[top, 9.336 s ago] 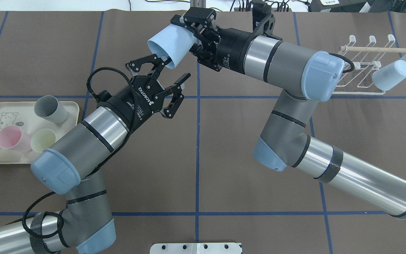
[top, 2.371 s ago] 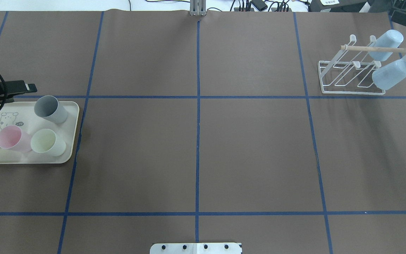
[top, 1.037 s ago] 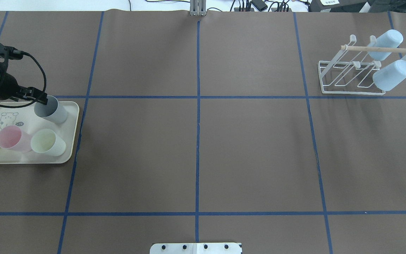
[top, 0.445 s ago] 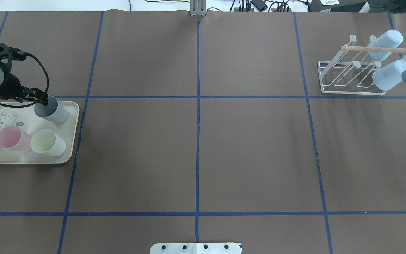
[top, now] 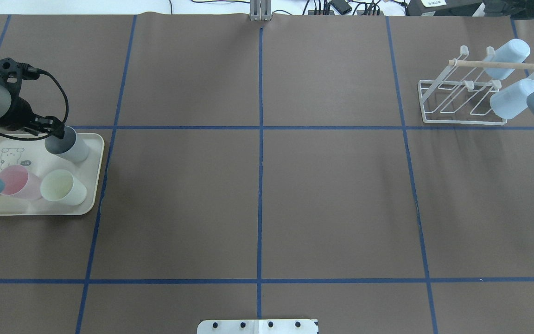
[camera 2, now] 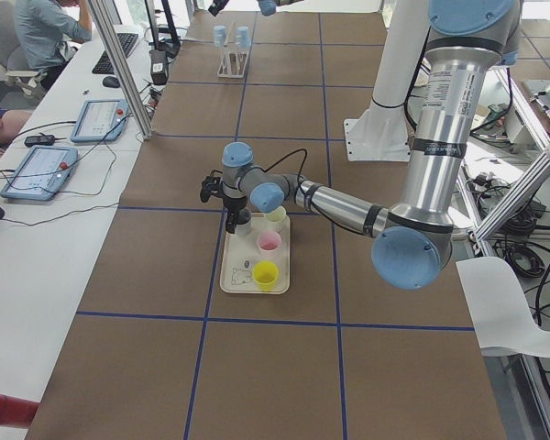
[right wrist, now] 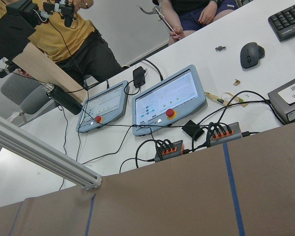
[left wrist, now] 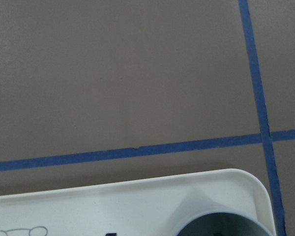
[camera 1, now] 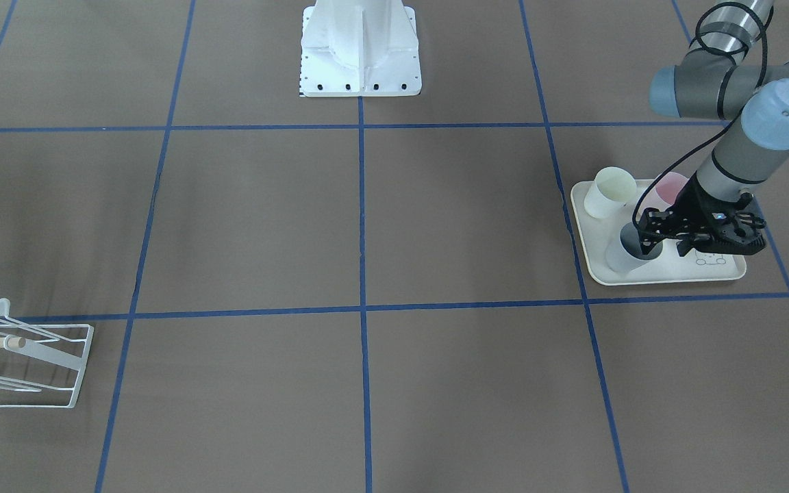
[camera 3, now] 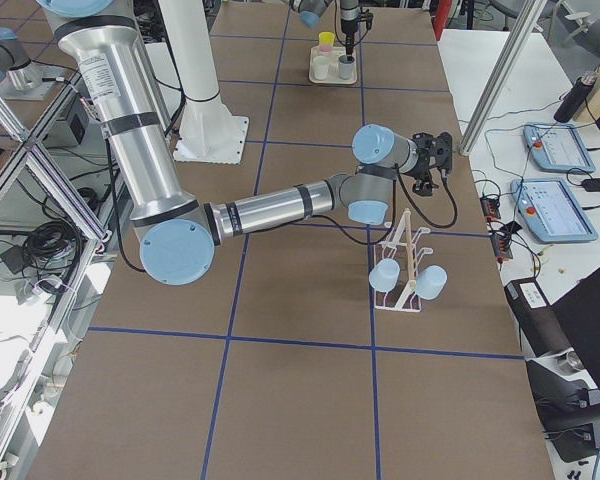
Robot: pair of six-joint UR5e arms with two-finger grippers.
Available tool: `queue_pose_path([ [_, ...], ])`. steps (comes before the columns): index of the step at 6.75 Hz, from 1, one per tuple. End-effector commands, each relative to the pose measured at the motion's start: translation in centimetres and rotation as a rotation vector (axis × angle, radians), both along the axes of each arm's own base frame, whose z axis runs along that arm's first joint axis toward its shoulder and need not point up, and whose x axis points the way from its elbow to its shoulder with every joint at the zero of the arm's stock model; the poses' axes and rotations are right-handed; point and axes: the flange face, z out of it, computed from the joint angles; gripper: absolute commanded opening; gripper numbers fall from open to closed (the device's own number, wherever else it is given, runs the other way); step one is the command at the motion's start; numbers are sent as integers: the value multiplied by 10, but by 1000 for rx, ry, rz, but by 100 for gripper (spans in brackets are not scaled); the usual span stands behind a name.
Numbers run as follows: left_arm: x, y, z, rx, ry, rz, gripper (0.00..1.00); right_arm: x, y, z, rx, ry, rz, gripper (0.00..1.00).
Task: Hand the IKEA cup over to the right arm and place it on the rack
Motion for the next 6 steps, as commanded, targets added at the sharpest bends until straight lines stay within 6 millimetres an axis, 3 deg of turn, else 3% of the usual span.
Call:
queue_pose_path([
  [1, 10, 0, -3, -7, 10, 14, 64, -3, 0, 0, 1, 0, -4, 100],
  [2, 11, 0, -3, -7, 10, 15, 58, -3, 1, -1, 2, -1, -4, 100],
  [3, 11, 0, -2, -10, 9, 16, 43, -5, 1, -2, 4, -1, -7, 100],
  [5, 10, 2, -1, -17, 2, 16, 0, -5, 2, -5, 9, -3, -8, 100],
  [6, 0, 6, -9, -3, 10, 7, 0, -5, 3, -6, 11, -4, -8, 100],
])
